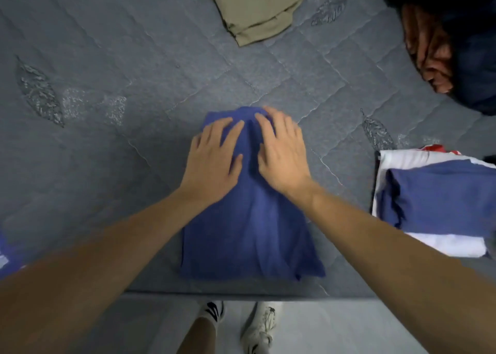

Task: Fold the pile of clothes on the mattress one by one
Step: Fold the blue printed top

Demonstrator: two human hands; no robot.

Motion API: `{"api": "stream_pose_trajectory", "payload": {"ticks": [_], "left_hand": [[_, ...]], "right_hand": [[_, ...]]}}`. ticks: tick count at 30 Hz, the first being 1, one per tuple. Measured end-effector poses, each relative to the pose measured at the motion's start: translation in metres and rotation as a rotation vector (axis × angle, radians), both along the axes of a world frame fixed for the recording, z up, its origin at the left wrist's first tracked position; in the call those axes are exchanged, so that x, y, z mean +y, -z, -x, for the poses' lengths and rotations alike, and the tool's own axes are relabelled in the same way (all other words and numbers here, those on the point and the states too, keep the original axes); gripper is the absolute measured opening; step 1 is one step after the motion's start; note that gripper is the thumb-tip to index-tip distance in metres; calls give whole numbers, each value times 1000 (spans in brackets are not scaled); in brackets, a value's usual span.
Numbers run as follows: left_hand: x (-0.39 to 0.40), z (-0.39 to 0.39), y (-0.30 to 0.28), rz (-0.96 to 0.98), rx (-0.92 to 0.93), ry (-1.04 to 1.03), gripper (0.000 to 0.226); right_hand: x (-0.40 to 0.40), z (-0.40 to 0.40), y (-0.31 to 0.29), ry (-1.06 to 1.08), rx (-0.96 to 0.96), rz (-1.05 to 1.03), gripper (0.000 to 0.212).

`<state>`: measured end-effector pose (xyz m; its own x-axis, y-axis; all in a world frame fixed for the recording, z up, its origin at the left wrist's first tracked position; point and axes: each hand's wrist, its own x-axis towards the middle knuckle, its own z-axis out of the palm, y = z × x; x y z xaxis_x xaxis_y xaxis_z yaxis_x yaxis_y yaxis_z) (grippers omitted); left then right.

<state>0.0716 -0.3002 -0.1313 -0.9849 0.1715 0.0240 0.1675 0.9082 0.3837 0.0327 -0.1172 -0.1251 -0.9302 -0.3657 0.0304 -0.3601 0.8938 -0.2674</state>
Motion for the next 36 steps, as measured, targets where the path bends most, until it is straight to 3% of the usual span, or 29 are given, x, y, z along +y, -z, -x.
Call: {"api": "stream_pose_trajectory", "payload": {"ticks": [3,6,9,11,17,20,27,30,33,36], "left_hand": [[-5,-93,22,30,-158,161,69],[-26,-163,45,90,-315,108,73],[-40,-189,50,103,-332,6,74],[-42,-204,48,71,-335,-21,78],[-35,-254,36,114,-355,62,102],[-28,-255,35,107,-336,23,96],[-23,-246,52,43,-260,-42,85],[-28,-237,45,-164,-213,-91,66],[-34,-209,15,-327,-182,-240,39],[-40,-153,-15,-357,-185,-289,40]], "right_hand": [[8,-80,15,-249,-134,55,67],[33,-121,45,-336,-221,-127,67],[71,-119,56,-134,-227,-223,68],[90,-123,51,-121,-243,-238,67],[108,-193,10,-504,-352,-110,80],[112,-225,20,-622,-346,-250,101],[126,-208,51,-406,-179,-119,70],[121,-193,43,-303,-252,130,41],[110,-153,13,-157,-371,239,9],[94,-92,-13,-3,-380,303,20]]}}
